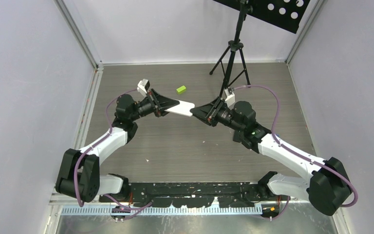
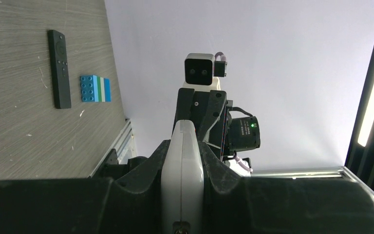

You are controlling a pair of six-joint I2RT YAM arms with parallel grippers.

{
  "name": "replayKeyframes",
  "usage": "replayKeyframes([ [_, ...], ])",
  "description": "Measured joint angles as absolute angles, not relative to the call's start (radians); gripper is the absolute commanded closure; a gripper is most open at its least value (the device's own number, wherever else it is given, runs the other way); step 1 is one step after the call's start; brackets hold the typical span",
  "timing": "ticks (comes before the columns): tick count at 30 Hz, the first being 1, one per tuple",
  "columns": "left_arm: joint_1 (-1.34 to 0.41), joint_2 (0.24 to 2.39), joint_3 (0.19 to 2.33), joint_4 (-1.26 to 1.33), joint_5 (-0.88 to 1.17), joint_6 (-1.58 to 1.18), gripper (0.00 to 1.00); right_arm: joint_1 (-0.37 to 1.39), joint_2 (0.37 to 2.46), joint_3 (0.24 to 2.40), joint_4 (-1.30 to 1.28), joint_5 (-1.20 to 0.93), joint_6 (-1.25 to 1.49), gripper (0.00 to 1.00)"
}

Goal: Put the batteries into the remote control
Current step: Load the battery cover into the remote control.

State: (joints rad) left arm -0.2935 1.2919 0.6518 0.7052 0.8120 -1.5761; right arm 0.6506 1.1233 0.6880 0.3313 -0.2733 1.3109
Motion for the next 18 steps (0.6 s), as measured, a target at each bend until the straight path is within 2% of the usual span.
replayKeyframes([
  [11, -0.279, 1.292, 0.652, 0.706, 0.762, -1.528, 1.00, 0.626, 1.255, 0.697, 0.494, -0.338, 1.328, 0.79],
  [18, -0.282, 1.312, 0.653, 0.707, 0.733, -1.473, 1.00, 0.617, 1.309, 0.715, 0.505, -0.348, 1.314, 0.78],
])
